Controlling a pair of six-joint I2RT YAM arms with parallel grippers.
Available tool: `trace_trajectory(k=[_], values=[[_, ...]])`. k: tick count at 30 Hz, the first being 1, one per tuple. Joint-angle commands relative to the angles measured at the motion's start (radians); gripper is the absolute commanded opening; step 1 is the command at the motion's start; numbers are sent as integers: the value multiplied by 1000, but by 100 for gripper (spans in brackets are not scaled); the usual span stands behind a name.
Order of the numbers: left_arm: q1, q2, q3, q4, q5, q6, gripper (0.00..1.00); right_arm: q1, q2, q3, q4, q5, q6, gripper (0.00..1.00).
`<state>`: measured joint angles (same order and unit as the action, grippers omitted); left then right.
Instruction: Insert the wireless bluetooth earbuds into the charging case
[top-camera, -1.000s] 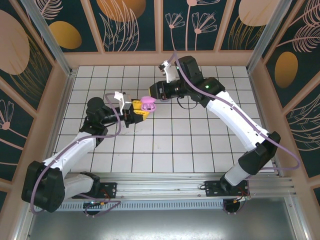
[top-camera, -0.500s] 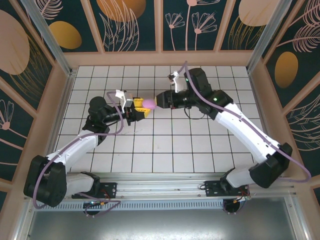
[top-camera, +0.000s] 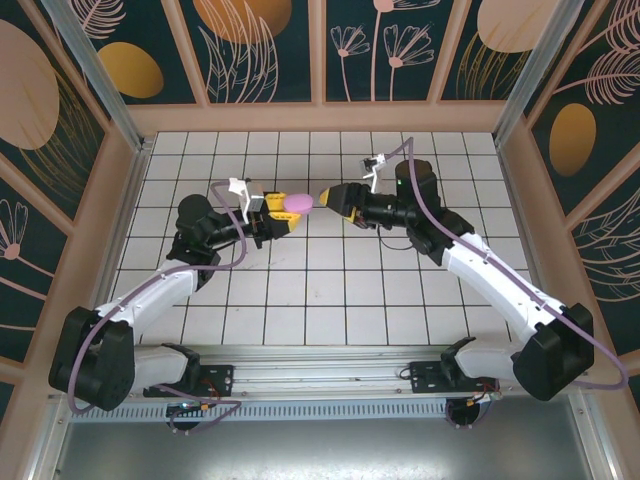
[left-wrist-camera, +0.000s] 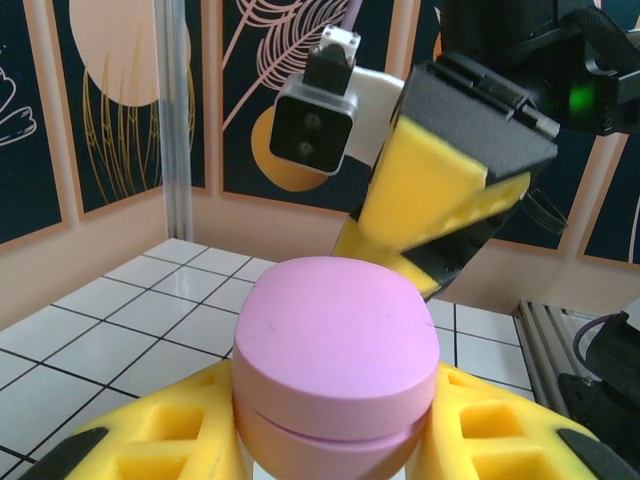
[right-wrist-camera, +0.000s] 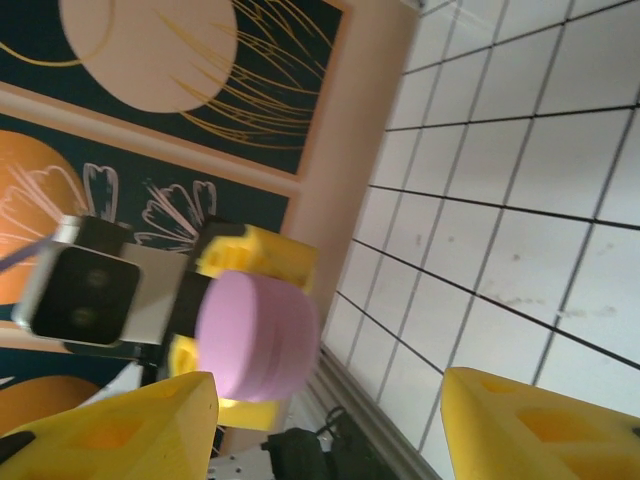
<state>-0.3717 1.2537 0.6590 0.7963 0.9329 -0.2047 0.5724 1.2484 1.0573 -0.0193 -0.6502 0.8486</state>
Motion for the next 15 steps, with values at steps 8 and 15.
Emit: trace_trajectory(k=[8,15], values=[[1,-25,-9,70,9,-51,0,67,56,-17,206,-41,98,61],[0,-30,-7,61,12,-62,0,82,142,53,225,-109,101,60]])
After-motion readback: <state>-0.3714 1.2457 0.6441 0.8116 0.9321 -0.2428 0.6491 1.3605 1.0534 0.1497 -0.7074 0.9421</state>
